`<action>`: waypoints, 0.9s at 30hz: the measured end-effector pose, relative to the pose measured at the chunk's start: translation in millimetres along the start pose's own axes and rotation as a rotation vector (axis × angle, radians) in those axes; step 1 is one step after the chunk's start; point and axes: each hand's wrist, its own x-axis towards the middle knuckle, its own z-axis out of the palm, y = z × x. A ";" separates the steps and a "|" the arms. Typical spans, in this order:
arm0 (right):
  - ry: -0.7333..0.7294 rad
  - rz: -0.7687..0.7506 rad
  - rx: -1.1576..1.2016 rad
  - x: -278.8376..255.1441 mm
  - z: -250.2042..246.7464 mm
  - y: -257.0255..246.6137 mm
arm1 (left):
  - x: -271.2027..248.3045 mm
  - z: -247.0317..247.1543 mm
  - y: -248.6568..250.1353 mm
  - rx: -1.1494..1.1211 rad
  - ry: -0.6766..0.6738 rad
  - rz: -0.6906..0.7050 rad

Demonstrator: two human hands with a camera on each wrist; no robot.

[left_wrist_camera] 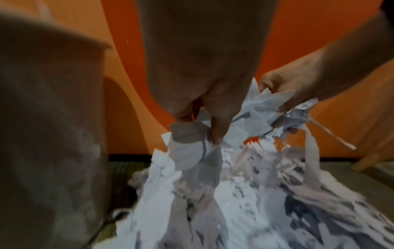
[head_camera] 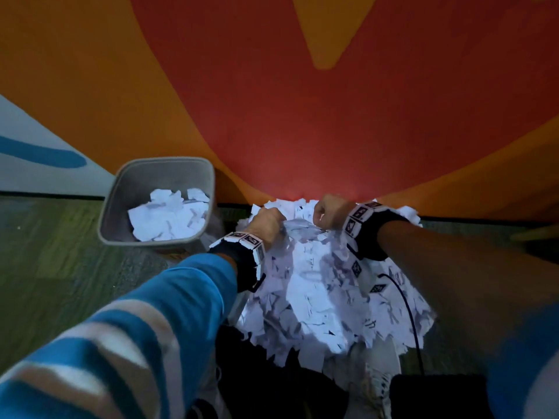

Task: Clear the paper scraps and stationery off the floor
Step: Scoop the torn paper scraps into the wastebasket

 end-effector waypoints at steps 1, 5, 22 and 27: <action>0.012 -0.003 0.007 -7.8 -14.4 -7.0 | -3.3 -15.4 2.3 0.013 0.015 0.015; 0.065 -0.008 0.141 -35.6 -62.3 -28.2 | -26.7 -76.6 7.3 0.044 0.095 0.029; 0.088 -0.006 0.928 -67.1 -71.3 -195.2 | -135.7 -202.2 -105.1 -0.229 0.468 -0.292; 0.148 0.068 1.085 -38.5 -51.0 -239.5 | -137.7 -205.5 -129.5 -0.297 0.527 -0.398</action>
